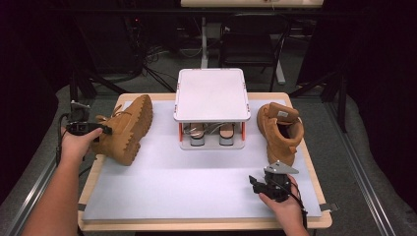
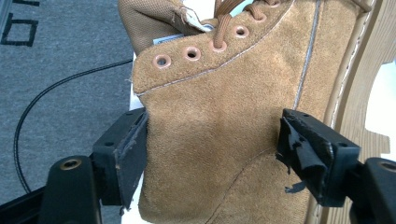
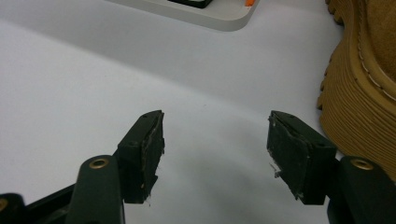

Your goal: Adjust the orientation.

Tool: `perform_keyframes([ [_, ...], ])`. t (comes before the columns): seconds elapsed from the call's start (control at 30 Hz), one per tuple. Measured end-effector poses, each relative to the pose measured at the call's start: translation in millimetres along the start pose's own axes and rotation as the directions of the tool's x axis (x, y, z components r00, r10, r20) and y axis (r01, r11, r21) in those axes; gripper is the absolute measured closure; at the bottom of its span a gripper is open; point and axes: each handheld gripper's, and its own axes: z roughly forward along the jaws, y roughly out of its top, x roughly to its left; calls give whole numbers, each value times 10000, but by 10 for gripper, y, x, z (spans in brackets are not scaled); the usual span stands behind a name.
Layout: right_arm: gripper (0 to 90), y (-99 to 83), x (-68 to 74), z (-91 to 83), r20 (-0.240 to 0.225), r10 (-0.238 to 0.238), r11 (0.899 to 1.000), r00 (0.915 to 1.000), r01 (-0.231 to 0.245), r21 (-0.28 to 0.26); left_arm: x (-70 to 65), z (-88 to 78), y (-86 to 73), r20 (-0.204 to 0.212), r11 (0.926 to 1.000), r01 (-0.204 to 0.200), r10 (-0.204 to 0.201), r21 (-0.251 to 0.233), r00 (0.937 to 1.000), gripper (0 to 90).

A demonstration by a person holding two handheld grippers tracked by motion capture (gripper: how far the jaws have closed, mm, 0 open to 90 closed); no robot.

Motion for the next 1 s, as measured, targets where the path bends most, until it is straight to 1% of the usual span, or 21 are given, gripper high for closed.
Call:
perform_keyframes([
  [0.07, 363, 1, -10, -7, 13, -13, 10000, 10000, 13, 75, -13, -9, 0, -70, 10000, 37, -38, -89, 10000, 278],
  [0.17, 363, 3, -17, -7, -9, 116, 9999, 9999, -116, 51, -44, -49, 10, -163, 9999, -54, 52, -124, 9999, 324],
  [0.27, 363, 4, -16, 2, -12, 90, 9999, 10000, -90, 76, -87, -116, 23, -219, 9996, -251, 249, -92, 9995, 373],
  [0.3, 363, 5, -11, 3, -6, 105, 9999, 9999, -105, 105, -104, -148, 28, -210, 9992, -378, 375, -137, 9991, 391],
  [0.33, 362, 6, -9, 4, -10, 79, 9998, 10000, -79, 158, -120, -172, 29, -236, 9989, -418, 413, -220, 9989, 418],
  [0.37, 362, 5, -3, 10, -18, 104, 9999, 9999, -104, 138, -129, -194, 32, -228, 9985, -507, 503, -183, 9985, 440],
  [0.47, 362, 4, 2, 17, -97, 71, 9999, 9999, -70, 88, -168, -259, 38, -198, 9975, -647, 641, -291, 9977, 495],
  [0.57, 363, 3, 4, 9, -59, 89, 9999, 9999, -88, 129, -207, -318, 44, -152, 9964, -683, 676, -498, 9976, 565],
  [0.6, 363, 4, 3, 7, -68, 96, 9999, 9999, -95, 125, -225, -342, 49, -101, 9960, -757, 753, -482, 9971, 584],
  [0.67, 362, 6, 1, 6, -108, 108, 9999, 9999, -107, 82, -251, -364, 54, -89, 9953, -839, 835, -493, 9965, 599],
  [0.7, 363, 7, 1, 5, -116, 118, 9999, 9999, -117, 58, -266, -381, 59, -81, 9946, -947, 945, -431, 9955, 608],
  [0.8, 363, 10, 5, 2, -120, 123, 9999, 9999, -122, 80, -302, -399, 54, -91, 9929, -1041, 1037, -572, 9946, 621],
  [0.9, 363, 9, 8, 1, -121, 130, 9999, 9998, -129, 87, -349, -433, 48, -87, 9902, -1249, 1246, -626, 9922, 637],
  [1.0, 362, 9, 2, 2, -150, 143, 9999, 9998, -142, 89, -381, -460, 48, -11, 9897, -1294, 1296, -618, 9916, 644],
])
